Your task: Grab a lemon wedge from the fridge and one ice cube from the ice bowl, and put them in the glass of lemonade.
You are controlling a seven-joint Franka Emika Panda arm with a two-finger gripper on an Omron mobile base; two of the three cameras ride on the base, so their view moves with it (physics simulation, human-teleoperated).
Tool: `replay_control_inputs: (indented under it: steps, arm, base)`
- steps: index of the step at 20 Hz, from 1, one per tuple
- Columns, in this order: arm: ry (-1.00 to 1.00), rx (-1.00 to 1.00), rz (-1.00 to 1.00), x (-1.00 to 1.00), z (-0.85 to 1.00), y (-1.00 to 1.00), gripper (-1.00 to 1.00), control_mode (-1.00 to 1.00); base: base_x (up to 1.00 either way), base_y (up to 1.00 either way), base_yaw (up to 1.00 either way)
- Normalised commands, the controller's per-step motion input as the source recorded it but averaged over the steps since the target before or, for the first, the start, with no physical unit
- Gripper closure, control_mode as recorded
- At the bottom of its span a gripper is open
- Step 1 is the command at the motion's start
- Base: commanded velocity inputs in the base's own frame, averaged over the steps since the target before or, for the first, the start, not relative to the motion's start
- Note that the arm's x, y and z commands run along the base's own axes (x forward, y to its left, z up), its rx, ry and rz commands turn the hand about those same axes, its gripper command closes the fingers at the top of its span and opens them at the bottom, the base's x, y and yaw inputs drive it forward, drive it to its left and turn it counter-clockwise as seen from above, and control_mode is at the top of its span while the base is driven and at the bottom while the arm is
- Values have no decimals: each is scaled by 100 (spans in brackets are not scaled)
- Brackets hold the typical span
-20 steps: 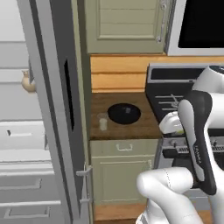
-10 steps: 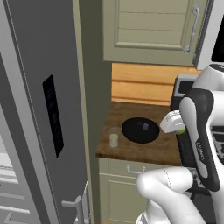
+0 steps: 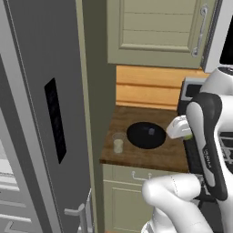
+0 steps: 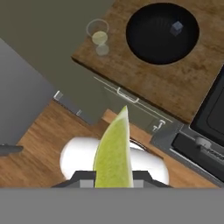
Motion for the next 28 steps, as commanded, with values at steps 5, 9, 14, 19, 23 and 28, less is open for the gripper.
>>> replay_control_inputs:
  steps: [5,9,14,19,23,28]
  arm:
    - [0,0,10,95,-18,56,100,-100]
    - [0,0,14,98,-46,62,100,-100]
    - [0,-7,11,98,-72,64,100,-100]
    - [1,-9,4,74,-56,20,100,-100]
    - [0,0,0,45,-11,-21,100,-100]
    - [0,-1,0,33,-16,-3,100,-100]
  base:
    - [0,0,0]
    - [0,0,0]
    - [0,0,0]
    - [0,0,0]
    - [0,0,0]
    - [0,0,0]
